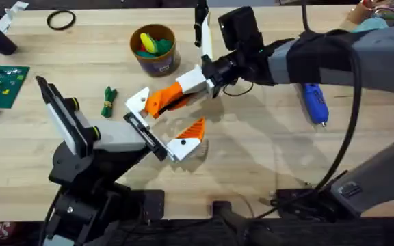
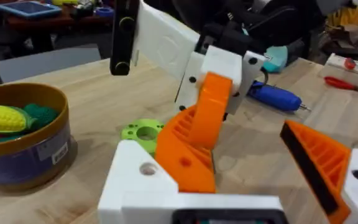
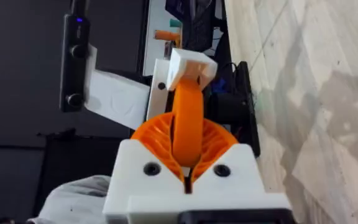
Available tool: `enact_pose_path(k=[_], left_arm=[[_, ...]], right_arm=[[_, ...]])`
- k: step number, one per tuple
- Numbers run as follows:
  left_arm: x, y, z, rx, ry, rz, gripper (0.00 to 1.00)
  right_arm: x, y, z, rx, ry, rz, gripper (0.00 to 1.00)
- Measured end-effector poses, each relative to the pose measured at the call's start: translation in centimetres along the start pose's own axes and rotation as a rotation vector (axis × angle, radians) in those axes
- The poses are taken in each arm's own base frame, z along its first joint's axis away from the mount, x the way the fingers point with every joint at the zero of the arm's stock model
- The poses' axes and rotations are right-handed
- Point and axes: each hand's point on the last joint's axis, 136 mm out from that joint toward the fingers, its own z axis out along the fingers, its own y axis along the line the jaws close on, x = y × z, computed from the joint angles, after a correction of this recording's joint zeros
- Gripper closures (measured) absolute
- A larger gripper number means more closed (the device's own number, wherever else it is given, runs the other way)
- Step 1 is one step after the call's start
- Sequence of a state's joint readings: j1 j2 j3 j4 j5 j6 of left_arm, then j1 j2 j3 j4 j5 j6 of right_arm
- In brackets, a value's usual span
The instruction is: Pick up the gripper from the table and insert it into the empty holder that is missing its gripper. Then pick up a screw, insert it into the mounting hole, and use the screwdriver to tighten it. Finally, clean up the table by picking up the vegetable and placing it into the bucket.
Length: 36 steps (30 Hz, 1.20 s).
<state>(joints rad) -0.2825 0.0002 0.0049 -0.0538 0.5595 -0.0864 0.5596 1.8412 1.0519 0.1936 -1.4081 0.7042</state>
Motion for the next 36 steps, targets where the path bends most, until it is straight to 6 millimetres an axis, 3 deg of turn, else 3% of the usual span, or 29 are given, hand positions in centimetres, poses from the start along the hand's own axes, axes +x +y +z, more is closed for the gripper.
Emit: enact_pose_path(k=[15, 23, 31, 36], left_arm=[[0.2, -1.4, -0.1, 0.08, 0.008, 0.003, 0.014], [0.2, -2.1, -0.1, 0.118, 0.013, -0.008, 0.014], [0.1, -0.5, 0.0, 0.033, 0.005, -0.017, 0.014], [0.1, -0.4, -0.1, 0.026, 0.005, -0.029, 0.014]], right_arm=[[-0.4, -0.3, -1.1, 0.005, -0.028, 0.065, 0.985], [0.8, -0.2, -1.2, 0.056, -0.082, 0.052, 0.985], [0.2, -0.1, 0.7, 0.121, -0.136, 0.016, 0.985], [0.1, -0.3, 0.7, 0.139, -0.14, -0.042, 0.985]])
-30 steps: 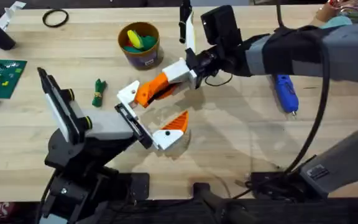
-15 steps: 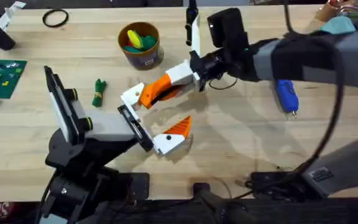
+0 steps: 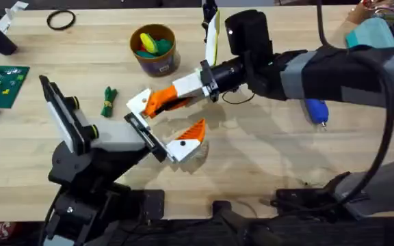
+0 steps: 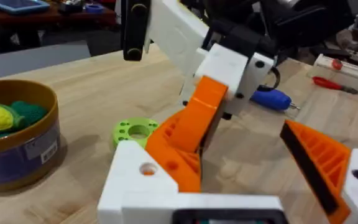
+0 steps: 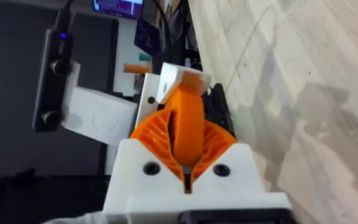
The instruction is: Pick up the gripper from the table and insert it into the empty holder that is missing its gripper. Then pick up a screw, insert it into the mounting hole, and use the screwdriver to tighten it. Finally, clean up the table by picking up the vegetable and placing it into the bucket.
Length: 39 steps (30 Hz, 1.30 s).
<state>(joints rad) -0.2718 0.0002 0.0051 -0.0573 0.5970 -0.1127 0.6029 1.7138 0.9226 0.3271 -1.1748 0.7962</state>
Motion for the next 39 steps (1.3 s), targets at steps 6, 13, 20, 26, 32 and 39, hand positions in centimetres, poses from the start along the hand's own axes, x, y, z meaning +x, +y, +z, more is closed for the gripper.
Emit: enact_pose_path(k=[6, 13, 20, 26, 32, 39], left_arm=[[0.0, 0.0, 0.0, 0.0, 0.0, 0.001, 0.014], [0.0, 0.1, 0.0, -0.003, 0.0, 0.0, 0.014], [0.1, -0.4, 0.0, 0.023, 0.005, -0.006, 0.014], [0.2, -1.0, 0.0, 0.058, 0.012, -0.022, 0.014], [0.4, -1.0, 0.0, 0.06, 0.018, -0.027, 0.014], [0.4, -1.0, 0.0, 0.06, 0.018, -0.03, 0.014]], right_arm=[[0.1, -0.1, 0.0, 0.002, 0.001, -0.111, 0.984], [-0.1, -0.3, 0.1, -0.002, 0.001, -0.151, 0.984], [-0.2, -0.6, 0.4, -0.02, 0.007, -0.084, 0.984], [-0.3, -0.9, 0.5, -0.024, 0.009, -0.051, 0.984], [-0.3, -1.0, 0.6, -0.025, 0.009, -0.035, 0.984], [-0.3, -1.0, 0.7, -0.024, 0.009, -0.022, 0.984]])
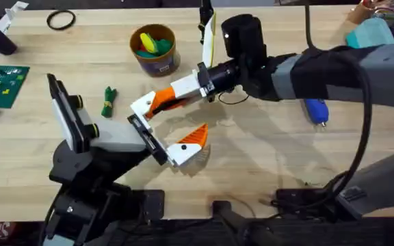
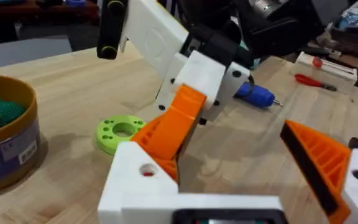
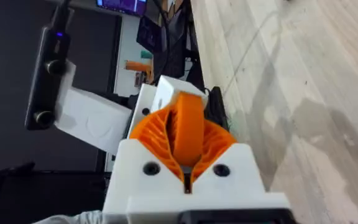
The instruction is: Pick up the gripper from the table and insert it into the empty holder that is missing its gripper. Then pick up a screw, insert it into the mounting hole, and use the screwdriver to tighten it. Finally, clean up the table by picking up the vegetable and placing it into the bucket.
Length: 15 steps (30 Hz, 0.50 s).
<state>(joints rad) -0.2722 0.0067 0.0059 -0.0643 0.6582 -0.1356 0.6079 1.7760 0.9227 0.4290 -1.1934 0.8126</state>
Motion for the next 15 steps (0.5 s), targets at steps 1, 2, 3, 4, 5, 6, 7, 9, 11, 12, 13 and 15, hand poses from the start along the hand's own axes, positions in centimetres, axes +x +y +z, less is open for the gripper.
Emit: enact_pose_path(k=[1, 2, 3, 4, 5, 6, 7, 9, 11, 12, 13, 15], left_arm=[[0.0, 0.0, 0.0, 0.0, 0.0, 0.0, 0.014], [-0.01, 0.0, 0.0, 0.0, 0.0, 0.0, 0.014], [0.0, 0.01, 0.0, 0.0, 0.0, 0.0, 0.014], [0.0, 0.01, 0.0, 0.0, 0.0, 0.0, 0.014], [0.0, 0.01, 0.0, 0.0, 0.0, 0.0, 0.014], [0.0, 0.01, 0.0, -0.001, 0.0, 0.0, 0.014], [0.0, 0.0, 0.0, 0.0, 0.0, -0.001, 0.014], [0.0, 0.01, 0.0, -0.001, 0.0, -0.002, 0.014], [0.01, 0.01, 0.0, -0.001, 0.0, -0.004, 0.014], [0.01, 0.01, 0.0, -0.001, 0.0, -0.004, 0.014], [0.01, 0.02, 0.0, -0.001, 0.0, -0.004, 0.014], [0.01, -0.09, 0.0, 0.005, 0.001, -0.002, 0.014]], right_arm=[[-0.01, 0.01, 0.0, 0.0, 0.0, 0.001, 0.984], [0.0, 0.0, 0.01, 0.0, 0.0, 0.003, 0.984], [0.0, 0.01, 0.03, 0.0, 0.0, 0.002, 0.984], [0.0, 0.01, 0.03, 0.0, 0.0, 0.002, 0.984], [0.01, 0.01, 0.05, 0.0, 0.0, 0.002, 0.984], [0.03, 0.01, 0.1, 0.001, 0.0, 0.002, 0.984], [0.09, 0.04, 0.19, 0.0, 0.003, 0.001, 0.984], [0.14, 0.07, 0.36, 0.002, 0.004, -0.001, 0.984], [0.11, 0.06, 0.36, 0.003, 0.002, -0.002, 0.993], [0.12, 0.05, 0.37, 0.004, 0.002, -0.002, 0.989], [0.11, 0.02, 0.37, 0.005, 0.001, 0.002, 0.938], [-0.09, -0.32, 0.39, 0.02, -0.012, 0.007, 0.661]])
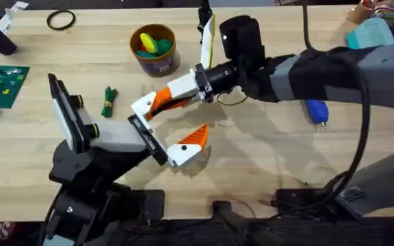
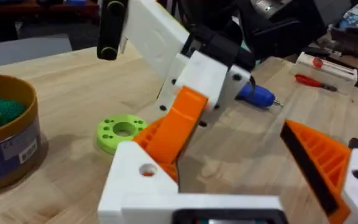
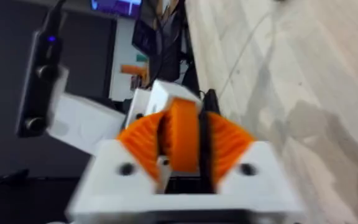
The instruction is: Pick up the gripper from the table and insert it into the empty holder that is missing its gripper. Then pick up a screw, insert it into the mounting hole, and use the screwdriver to tighten it. Finally, clean up the table by picking up the vegetable and placing it into the bucket.
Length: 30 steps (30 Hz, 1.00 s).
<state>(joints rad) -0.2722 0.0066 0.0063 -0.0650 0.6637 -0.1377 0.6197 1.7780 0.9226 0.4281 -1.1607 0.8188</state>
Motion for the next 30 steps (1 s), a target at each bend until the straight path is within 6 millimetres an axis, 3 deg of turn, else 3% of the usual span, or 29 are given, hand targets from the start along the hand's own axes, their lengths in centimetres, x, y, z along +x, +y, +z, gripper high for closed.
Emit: enact_pose_path(k=[3, 8, 13, 19, 30], left_arm=[[-0.1, 0.0, 0.0, -0.001, -0.001, 0.011, 0.014], [-0.1, 0.1, 0.0, -0.005, -0.001, 0.019, 0.014], [-0.1, -0.1, 0.0, 0.004, 0.0, 0.025, 0.014], [0.5, -3.3, -0.2, 0.179, 0.028, 0.027, 0.014], [0.7, -4.1, -0.4, 0.23, 0.038, 0.024, 0.015]], right_arm=[[-0.2, -1.0, 0.1, 0.029, -0.016, 0.019, 0.229], [-0.2, -1.7, 0.2, 0.043, -0.024, 0.034, 0.01], [-0.2, -1.5, 0.0, 0.03, -0.019, 0.032, 0.006], [0.1, -1.0, 0.0, 0.003, 0.003, 0.065, 0.006], [-1.2, -1.3, -2.9, -0.024, -0.031, 0.105, 0.006]])
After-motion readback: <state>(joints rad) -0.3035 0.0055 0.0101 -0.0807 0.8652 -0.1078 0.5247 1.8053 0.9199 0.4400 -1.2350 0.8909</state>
